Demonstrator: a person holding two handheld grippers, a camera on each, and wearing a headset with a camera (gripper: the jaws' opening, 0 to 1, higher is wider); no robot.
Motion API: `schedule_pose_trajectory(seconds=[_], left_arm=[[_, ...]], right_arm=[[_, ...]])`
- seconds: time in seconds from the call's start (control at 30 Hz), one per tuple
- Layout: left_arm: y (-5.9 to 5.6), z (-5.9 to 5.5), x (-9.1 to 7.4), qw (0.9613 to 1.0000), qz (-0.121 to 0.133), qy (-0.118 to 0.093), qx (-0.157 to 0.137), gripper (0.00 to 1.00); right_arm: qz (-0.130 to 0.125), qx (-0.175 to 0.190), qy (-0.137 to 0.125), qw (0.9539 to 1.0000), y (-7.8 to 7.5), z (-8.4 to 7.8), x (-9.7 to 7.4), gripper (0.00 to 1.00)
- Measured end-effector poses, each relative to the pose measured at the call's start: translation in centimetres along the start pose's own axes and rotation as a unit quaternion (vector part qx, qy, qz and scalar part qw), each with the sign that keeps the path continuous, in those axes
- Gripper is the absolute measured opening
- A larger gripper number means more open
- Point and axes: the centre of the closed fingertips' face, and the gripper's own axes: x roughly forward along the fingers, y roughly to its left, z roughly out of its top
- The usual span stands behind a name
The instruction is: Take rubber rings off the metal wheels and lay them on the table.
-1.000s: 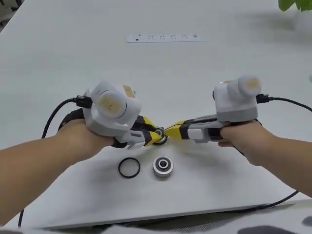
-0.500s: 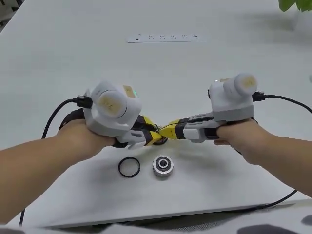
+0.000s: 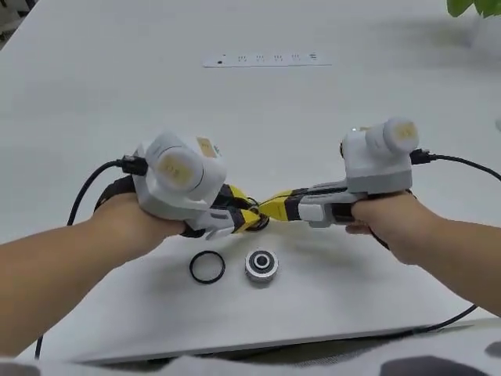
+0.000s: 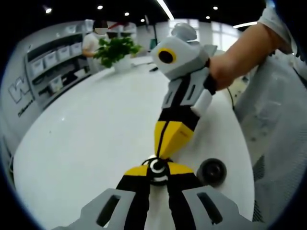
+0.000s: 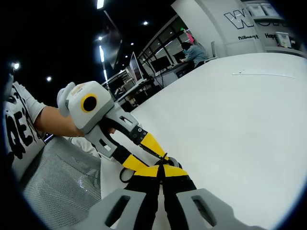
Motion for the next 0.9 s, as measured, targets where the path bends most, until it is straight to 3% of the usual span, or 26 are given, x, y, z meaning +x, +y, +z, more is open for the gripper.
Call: schedule_pose_trajectory(seconds=[0.4, 0.9], left_arm=[[-0.5, 0.2, -0.5, 0.9999, -0.013, 0.000, 0.006, 0.17], [-0.9, 0.7, -2.2, 0.9996, -0.019, -0.022, -0.006, 0.23]], right_arm=[[0.003, 0.009, -0.007, 0.9999, 0.1, 0.2, -0.2, 0.00], [0.009, 0.013, -0.020, 0.9997, 0.6, 1.1, -0.7, 0.00]])
